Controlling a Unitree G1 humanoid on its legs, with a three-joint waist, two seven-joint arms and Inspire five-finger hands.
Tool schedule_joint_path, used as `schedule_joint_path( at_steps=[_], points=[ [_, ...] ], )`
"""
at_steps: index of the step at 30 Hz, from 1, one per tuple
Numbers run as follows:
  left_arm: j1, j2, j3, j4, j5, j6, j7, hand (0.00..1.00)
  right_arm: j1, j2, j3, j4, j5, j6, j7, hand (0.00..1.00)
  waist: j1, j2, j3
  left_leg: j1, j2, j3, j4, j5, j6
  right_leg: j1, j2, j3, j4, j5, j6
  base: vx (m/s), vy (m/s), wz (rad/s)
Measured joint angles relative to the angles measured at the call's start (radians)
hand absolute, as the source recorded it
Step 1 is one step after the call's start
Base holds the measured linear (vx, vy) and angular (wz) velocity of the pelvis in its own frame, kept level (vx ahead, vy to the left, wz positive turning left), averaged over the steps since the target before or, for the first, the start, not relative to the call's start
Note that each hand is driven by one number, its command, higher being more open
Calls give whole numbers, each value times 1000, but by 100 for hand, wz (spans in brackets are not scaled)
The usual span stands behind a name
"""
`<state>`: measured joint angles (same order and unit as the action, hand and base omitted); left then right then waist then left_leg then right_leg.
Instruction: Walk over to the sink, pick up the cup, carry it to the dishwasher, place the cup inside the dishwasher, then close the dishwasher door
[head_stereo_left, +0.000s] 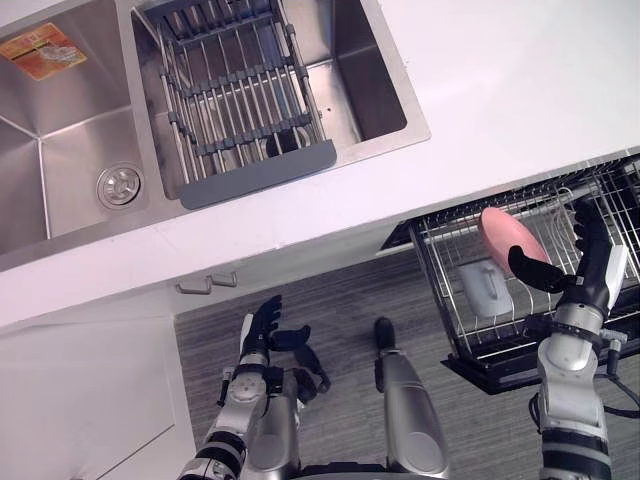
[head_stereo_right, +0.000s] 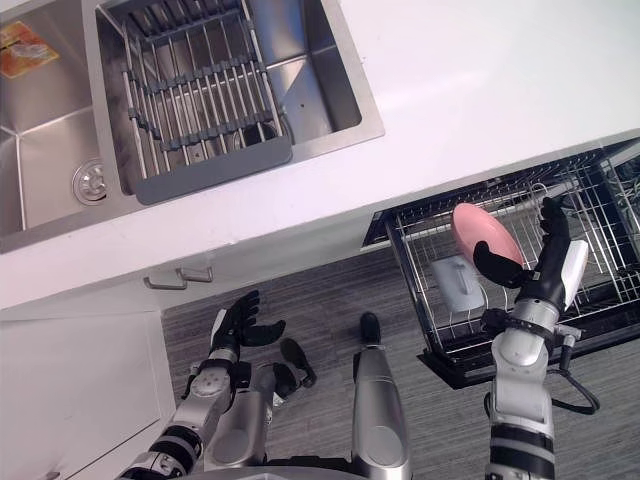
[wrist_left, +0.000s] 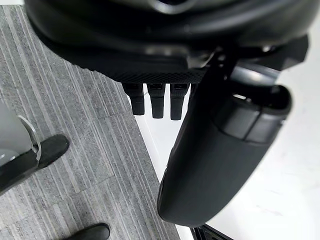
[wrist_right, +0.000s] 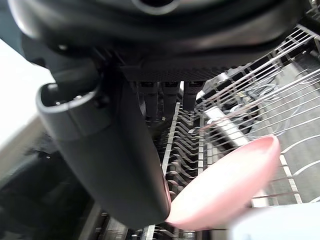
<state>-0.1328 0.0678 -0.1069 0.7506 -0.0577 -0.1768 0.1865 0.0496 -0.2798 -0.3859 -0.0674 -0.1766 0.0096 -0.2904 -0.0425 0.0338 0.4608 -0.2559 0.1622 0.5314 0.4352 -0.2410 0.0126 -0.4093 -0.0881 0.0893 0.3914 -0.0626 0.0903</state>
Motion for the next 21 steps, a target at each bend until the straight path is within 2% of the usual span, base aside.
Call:
schedule_joint_path(
  at_steps=[2, 4, 6, 9, 12, 14, 17, 21],
  points=[
    [1, 5, 10, -3, 0, 4, -3, 90, 107, 24, -4, -127, 23, -18, 11, 90, -5, -17, -1, 9, 10, 1, 16, -13, -9, 10, 1, -9, 15, -12, -2, 3, -37, 4],
    [3, 4, 29, -3, 0, 10, -8, 90, 151, 41, -12, -170, 51, -34, 21, 90, -12, -23, -1, 13, 20, 2, 28, -18, -8, 20, 4, -15, 17, -16, -2, 17, -31, 4],
    [11, 8, 66, -6, 0, 17, -17, 90, 215, 99, -45, -216, 113, -69, 42, 90, -29, -41, -3, 28, 36, 5, 48, -26, -11, 42, 7, -26, 27, -28, -5, 27, -36, 6],
    [31, 15, 102, -19, 1, 19, -22, 90, 316, 203, -130, -222, 258, -119, 53, 90, -31, -71, -21, 36, 57, 20, 76, -42, -15, 47, 14, -29, 47, -43, -7, 30, -27, -1],
    [59, 15, 140, -36, 1, 20, -22, 90, 383, 316, -237, -159, 411, -148, 49, 90, -51, -95, -38, 44, 76, 39, 100, -54, -16, 57, 14, -43, 66, -63, -10, 33, -24, 7],
    [90, 9, 159, -36, 0, 27, -22, 90, 418, 353, -277, -50, 513, -159, 30, 90, -64, -100, -73, 56, 84, 48, 115, -70, -19, 59, 14, -45, 83, -82, -13, 35, -11, -9],
    [118, 1, 160, -36, 0, 28, -21, 90, 448, 368, -268, 62, 583, -161, 28, 90, -69, -93, -96, 79, 99, 62, 131, -90, -29, 66, 15, -51, 97, -91, -13, 37, -1, -24],
    [130, -10, 158, -36, -1, 31, -22, 90, 458, 371, -181, 210, 735, -154, 61, 90, -78, -85, -102, 91, 112, 76, 147, -110, -43, 65, 20, -52, 114, -99, -17, 8, -21, -14]
  ],
)
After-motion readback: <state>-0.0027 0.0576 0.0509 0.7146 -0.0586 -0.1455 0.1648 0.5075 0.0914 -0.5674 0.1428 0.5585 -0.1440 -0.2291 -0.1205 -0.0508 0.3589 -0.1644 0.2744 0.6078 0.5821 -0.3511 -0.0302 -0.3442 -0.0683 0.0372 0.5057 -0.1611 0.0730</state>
